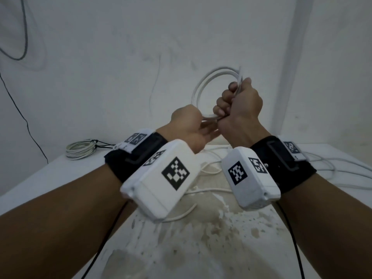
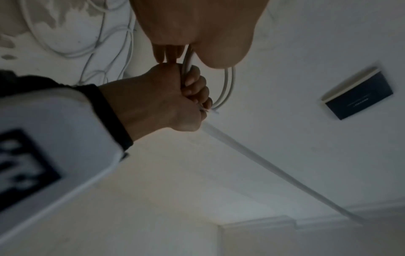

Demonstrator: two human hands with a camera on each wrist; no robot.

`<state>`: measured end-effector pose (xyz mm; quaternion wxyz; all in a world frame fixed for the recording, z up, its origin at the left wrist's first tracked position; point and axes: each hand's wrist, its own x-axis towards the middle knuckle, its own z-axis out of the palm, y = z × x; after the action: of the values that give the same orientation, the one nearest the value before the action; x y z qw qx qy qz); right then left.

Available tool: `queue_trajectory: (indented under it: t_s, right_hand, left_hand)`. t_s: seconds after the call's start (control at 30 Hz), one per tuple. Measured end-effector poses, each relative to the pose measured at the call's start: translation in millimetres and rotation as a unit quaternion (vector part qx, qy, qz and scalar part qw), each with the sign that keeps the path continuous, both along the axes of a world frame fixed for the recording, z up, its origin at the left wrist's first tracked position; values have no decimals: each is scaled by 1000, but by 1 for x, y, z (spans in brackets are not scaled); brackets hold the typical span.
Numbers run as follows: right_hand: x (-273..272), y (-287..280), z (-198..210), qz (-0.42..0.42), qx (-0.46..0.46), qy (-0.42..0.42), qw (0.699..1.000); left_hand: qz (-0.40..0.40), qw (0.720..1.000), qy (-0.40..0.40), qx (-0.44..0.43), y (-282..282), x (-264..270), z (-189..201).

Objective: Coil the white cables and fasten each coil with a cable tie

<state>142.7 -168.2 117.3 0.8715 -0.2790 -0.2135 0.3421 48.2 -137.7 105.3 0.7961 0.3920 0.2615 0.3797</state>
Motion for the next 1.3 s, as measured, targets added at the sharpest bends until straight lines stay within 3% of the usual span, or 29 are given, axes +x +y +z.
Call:
queue_trajectory:
  t_s: [0.13,0.27,0.43,0.53,0.7,0.87,0.97,1.2,1.23,1.3]
  right_hand:
    - [7,-14,4,-31,-13,-28,999]
    - [15,-25,4,-55,-27,-50,997]
    - [49,-32,5,-51,-17,63,997]
    - [60,-29,-2,-56,-16,102,993]
    - [86,-42,-2,-92,-6,116,989]
    - [89,-48,-8,-41,3,69,997]
    - [70,-38,-10,41,3,7,999]
    - [30,-13,-27,150,-70,-117,979]
    - [27,-11,-29,156,-80,-124,977]
    - [22,-7,-32,160,-97,-141,972]
  left_hand:
    - [81,997,-14,12,0,5,10]
    - [115,993,24,32,-4,16,12]
    - [90,992,50,72,-16,23,-4]
    - [81,992,74,54,-17,23,-7]
    - [164,983,82,-5,15,2,0]
    - [155,967,155,131,29,8,-15]
    - [152,947,152,237,31,19,0]
    - [66,917,148,364,43,17,36]
    - [50,909,152,384,45,13,39]
    - [30,867,187,460,50,6,44]
